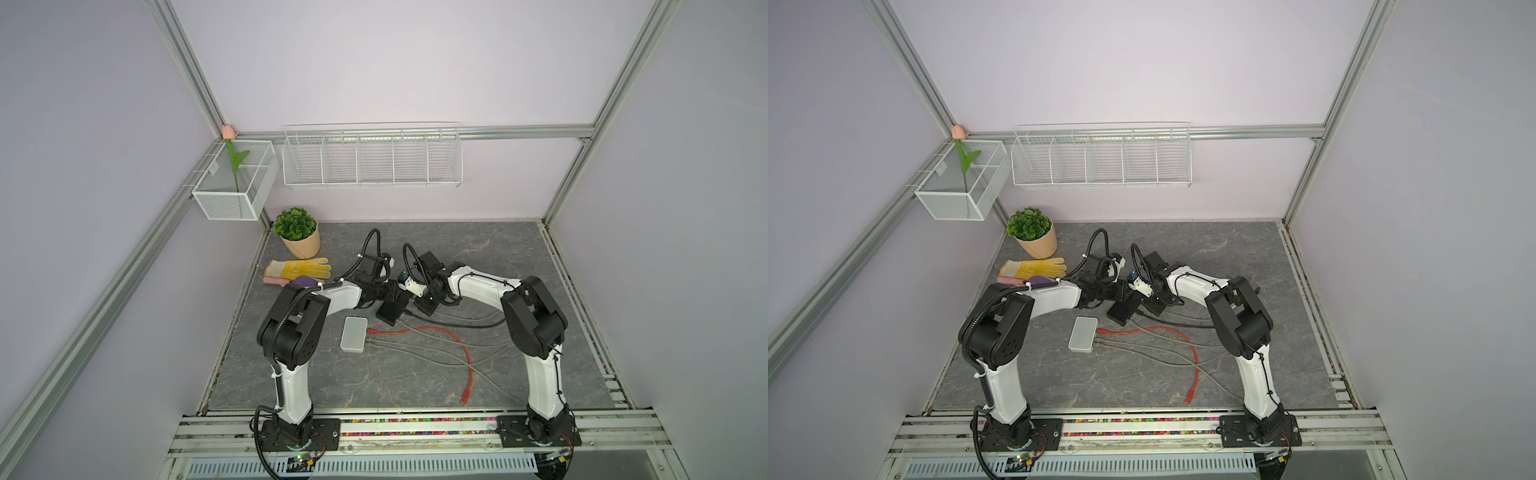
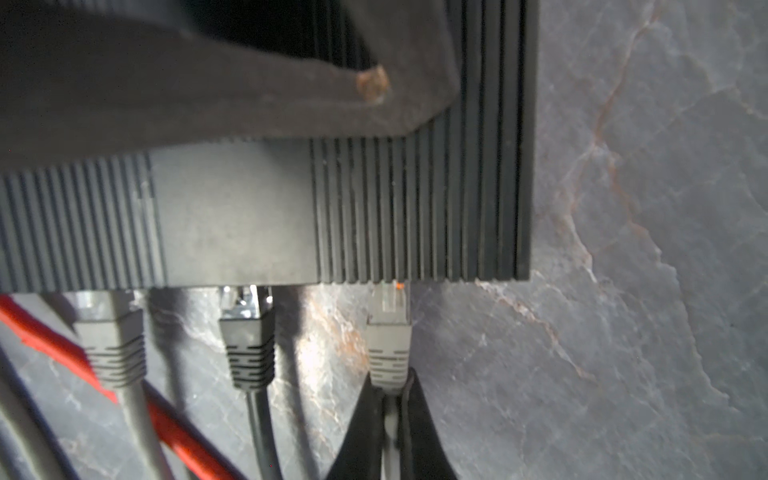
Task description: Insert the plug into the switch port
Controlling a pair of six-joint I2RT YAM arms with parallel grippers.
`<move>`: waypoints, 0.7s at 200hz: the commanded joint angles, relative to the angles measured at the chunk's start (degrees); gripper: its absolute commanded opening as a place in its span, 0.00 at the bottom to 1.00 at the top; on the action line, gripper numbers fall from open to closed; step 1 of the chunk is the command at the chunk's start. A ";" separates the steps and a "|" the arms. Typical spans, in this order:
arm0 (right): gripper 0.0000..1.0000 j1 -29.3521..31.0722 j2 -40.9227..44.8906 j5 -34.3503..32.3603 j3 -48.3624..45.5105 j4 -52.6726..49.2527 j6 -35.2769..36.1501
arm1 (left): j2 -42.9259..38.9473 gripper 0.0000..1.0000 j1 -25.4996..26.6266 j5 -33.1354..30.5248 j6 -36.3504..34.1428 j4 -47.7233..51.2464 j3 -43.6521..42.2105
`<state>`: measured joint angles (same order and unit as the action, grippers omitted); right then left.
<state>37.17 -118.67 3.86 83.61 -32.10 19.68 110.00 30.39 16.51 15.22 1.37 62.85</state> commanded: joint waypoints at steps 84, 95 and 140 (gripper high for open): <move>0.07 0.01 1.82 5.46 -3.09 19.60 -2.01 | 4.64 0.33 6.79 18.99 -5.63 6.23 -3.25; 0.07 -0.21 1.94 5.29 -3.71 20.80 -2.45 | 4.76 0.33 6.79 19.79 -6.10 6.77 -3.19; 0.07 -0.36 1.35 6.46 -3.85 22.16 -2.70 | 5.27 0.33 7.05 23.11 -7.88 9.32 -2.69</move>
<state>35.99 -116.42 5.50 79.15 -27.38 17.96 111.02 30.44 20.38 9.96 -0.78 62.63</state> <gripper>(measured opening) 0.091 0.331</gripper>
